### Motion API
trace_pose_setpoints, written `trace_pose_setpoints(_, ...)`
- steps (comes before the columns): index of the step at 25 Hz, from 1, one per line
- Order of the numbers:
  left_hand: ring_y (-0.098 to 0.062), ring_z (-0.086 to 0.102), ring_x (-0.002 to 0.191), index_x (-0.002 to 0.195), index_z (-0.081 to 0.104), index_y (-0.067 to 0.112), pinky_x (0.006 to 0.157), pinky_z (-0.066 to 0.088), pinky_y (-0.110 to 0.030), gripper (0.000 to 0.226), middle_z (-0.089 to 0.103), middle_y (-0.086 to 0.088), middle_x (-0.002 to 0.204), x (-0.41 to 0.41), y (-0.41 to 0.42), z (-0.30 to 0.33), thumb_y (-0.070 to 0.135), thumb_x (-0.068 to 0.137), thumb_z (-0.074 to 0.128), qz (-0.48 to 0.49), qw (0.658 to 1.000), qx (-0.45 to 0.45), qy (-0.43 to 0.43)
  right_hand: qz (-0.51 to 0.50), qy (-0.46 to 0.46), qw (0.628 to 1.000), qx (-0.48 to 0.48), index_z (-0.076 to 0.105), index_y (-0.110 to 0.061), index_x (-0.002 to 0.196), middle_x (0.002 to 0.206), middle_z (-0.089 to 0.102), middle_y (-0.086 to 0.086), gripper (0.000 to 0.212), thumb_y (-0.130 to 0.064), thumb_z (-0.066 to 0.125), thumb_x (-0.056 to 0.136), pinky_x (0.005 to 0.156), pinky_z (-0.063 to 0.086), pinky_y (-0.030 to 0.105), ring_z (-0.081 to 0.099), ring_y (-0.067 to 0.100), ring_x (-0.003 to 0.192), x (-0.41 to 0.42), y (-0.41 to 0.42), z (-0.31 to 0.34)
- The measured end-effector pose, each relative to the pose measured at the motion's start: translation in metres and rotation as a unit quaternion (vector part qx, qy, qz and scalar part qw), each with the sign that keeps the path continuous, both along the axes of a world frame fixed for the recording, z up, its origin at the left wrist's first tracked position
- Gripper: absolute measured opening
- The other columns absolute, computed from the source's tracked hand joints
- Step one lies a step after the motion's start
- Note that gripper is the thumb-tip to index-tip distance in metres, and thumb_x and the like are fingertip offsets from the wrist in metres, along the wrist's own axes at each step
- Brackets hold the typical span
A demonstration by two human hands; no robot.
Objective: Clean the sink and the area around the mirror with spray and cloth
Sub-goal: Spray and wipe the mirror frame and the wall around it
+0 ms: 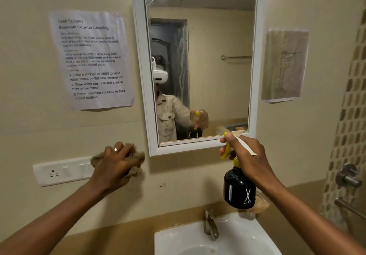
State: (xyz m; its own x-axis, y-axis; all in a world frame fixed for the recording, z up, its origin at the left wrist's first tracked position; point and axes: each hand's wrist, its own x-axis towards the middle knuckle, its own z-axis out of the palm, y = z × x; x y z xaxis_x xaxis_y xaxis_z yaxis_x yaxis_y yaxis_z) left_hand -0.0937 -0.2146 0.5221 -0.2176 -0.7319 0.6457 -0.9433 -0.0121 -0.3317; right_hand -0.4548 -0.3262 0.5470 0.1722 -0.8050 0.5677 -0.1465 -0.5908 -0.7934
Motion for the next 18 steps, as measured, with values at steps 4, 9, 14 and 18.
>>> trace_pose_setpoints(4,-0.023,0.049,0.099,0.109,0.064,0.040,0.073,0.041,-0.036,0.041,0.057,-0.003,0.114,-0.103,-0.029,-0.017,0.027,0.071,0.059,-0.163,0.987,0.004,-0.004,-0.048,-0.011,0.999,0.005,0.081,-0.021,0.080,0.073,0.080,0.000,0.042,-0.038,0.054,0.107,0.070,0.059,0.044,0.073,0.025,0.071,-0.037,-0.014,0.004)
trace_pose_setpoints(9,-0.031,0.053,0.104,0.112,0.068,0.035,0.077,0.045,-0.046,0.037,0.057,-0.008,0.119,-0.239,-0.121,0.085,0.023,0.078,0.065,-0.227,0.972,-0.050,0.037,-0.121,-0.032,0.992,0.031,0.076,-0.012,0.071,0.068,0.077,0.005,0.047,-0.036,0.055,0.106,0.070,0.057,0.045,0.067,0.019,0.060,-0.091,-0.040,-0.007)
trace_pose_setpoints(14,-0.034,0.039,0.124,0.120,0.061,0.030,0.100,0.038,-0.058,0.035,0.044,-0.010,0.133,-0.330,-0.218,0.168,0.021,0.085,0.063,-0.167,0.985,-0.051,-0.008,-0.133,-0.062,0.989,0.035,0.077,-0.018,0.076,0.069,0.078,0.002,0.039,-0.037,0.057,0.104,0.070,0.057,0.044,0.071,0.024,0.068,-0.128,-0.063,-0.011)
trace_pose_setpoints(18,-0.036,0.036,0.129,0.124,0.060,0.030,0.102,0.034,-0.059,0.043,0.041,-0.009,0.133,-0.351,-0.268,0.161,0.022,0.082,0.065,-0.054,0.998,-0.031,-0.021,-0.135,-0.085,0.987,0.025,0.078,-0.020,0.079,0.070,0.079,0.000,0.037,-0.039,0.058,0.105,0.072,0.056,0.043,0.073,0.024,0.072,-0.155,-0.076,-0.008)
